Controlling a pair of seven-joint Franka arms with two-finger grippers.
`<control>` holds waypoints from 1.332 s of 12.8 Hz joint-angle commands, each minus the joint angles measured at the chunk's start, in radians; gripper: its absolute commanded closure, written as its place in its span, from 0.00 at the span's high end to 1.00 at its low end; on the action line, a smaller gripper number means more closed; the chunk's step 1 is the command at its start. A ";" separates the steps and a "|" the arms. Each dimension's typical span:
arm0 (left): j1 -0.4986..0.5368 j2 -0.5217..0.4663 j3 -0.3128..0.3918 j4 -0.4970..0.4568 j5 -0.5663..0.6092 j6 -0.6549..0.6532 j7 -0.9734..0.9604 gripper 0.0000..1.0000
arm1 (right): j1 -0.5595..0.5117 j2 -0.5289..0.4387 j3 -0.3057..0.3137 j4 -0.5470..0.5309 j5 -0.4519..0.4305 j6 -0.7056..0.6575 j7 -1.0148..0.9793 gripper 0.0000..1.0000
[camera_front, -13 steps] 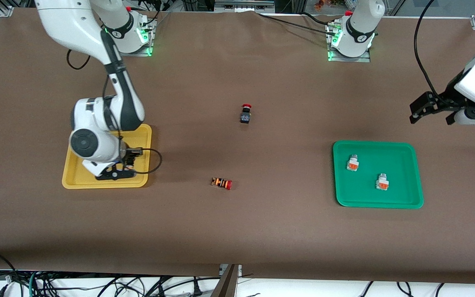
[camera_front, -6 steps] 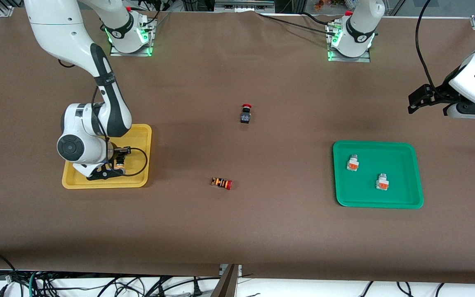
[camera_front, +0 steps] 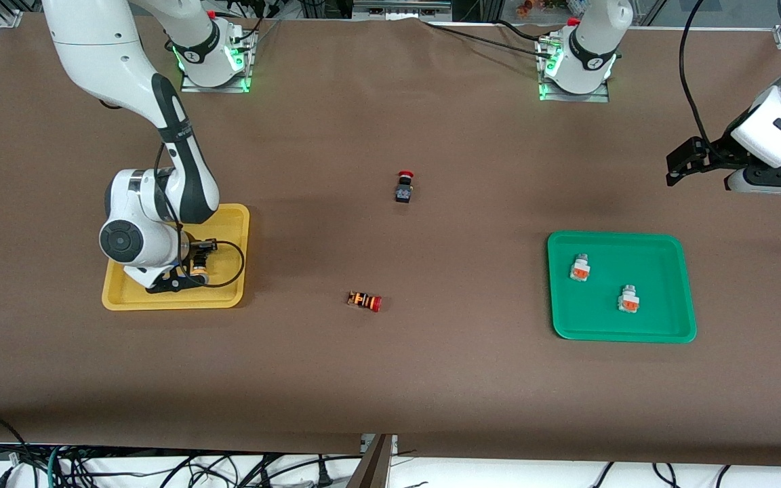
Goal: Place green and yellow buttons in trays
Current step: 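Lower the yellow button into the yellow tray and open the right gripper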
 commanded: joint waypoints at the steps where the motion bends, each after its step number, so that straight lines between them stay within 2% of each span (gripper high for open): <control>1: -0.001 -0.006 -0.004 0.011 0.016 -0.021 0.011 1.00 | 0.000 0.002 0.006 -0.019 0.011 0.016 -0.015 0.09; 2: -0.002 -0.007 -0.004 0.011 0.016 -0.021 0.011 1.00 | 0.000 0.005 0.006 -0.019 0.011 0.016 -0.013 0.13; 3: -0.002 -0.007 -0.006 0.011 0.016 -0.024 0.011 1.00 | 0.000 0.005 0.006 -0.018 0.011 0.016 -0.013 0.43; 4: -0.001 -0.007 -0.006 0.011 0.015 -0.030 0.012 1.00 | 0.000 0.005 0.006 -0.016 0.011 0.016 -0.013 0.88; 5: 0.004 -0.007 -0.006 0.011 0.016 -0.035 0.016 1.00 | 0.000 0.003 0.006 -0.012 0.011 0.011 -0.013 0.98; 9: 0.009 -0.006 -0.004 0.010 0.015 -0.055 0.022 1.00 | 0.000 -0.024 0.001 0.047 0.011 -0.030 -0.016 0.99; 14: 0.010 -0.006 -0.004 0.011 0.015 -0.056 0.023 1.00 | -0.035 -0.029 -0.002 0.217 0.011 -0.179 -0.016 0.99; 17: 0.010 -0.006 -0.004 0.011 0.015 -0.056 0.025 1.00 | -0.040 -0.041 -0.006 0.243 0.011 -0.187 -0.016 0.99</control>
